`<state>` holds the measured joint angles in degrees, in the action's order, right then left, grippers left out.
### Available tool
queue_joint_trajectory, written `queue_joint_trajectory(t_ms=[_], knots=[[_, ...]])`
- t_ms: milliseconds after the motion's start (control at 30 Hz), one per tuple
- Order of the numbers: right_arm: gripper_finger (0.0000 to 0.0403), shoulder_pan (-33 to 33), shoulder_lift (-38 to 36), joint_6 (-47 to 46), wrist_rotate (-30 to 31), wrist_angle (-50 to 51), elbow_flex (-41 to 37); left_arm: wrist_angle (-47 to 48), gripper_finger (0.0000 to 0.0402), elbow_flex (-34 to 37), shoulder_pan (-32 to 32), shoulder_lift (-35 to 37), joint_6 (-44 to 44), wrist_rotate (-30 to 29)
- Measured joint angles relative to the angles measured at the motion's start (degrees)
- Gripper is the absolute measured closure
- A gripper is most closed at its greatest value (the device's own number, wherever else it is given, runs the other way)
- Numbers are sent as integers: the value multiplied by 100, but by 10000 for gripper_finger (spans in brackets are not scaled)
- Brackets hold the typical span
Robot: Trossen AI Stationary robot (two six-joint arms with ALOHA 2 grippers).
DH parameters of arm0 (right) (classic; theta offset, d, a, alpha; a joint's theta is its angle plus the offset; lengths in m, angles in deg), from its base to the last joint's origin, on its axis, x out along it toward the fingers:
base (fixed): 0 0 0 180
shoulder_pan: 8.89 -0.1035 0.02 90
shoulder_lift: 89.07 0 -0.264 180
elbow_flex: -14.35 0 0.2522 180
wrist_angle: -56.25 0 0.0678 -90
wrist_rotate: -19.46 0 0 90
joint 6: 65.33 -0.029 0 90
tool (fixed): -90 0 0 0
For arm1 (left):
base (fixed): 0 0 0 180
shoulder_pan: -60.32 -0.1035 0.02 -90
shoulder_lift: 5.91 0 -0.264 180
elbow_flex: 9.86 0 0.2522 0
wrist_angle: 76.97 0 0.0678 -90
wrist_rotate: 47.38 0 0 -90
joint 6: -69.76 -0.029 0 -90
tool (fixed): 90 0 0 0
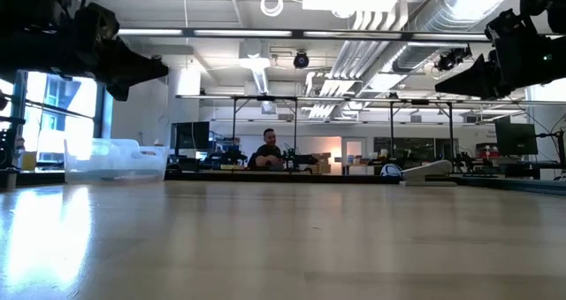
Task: Sort crayons/erasers/pens/pencils in bins
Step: Return to Home Position
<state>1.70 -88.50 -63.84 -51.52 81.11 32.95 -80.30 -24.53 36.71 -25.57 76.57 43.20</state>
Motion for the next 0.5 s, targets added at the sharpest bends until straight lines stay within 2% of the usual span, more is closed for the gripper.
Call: queue_joint_trajectory(t_ms=[133, 333, 500], knots=[[403, -40, -44, 7, -27, -156, -36, 682, 402, 0, 2, 765, 4, -65], [403, 67, 0, 132, -965, -1271, -398, 1763, 401, 0, 2, 1913, 117, -108], [403, 400, 3, 151, -1859, -1216, -426, 1713, 401, -17, 2, 1911, 51, 81]])
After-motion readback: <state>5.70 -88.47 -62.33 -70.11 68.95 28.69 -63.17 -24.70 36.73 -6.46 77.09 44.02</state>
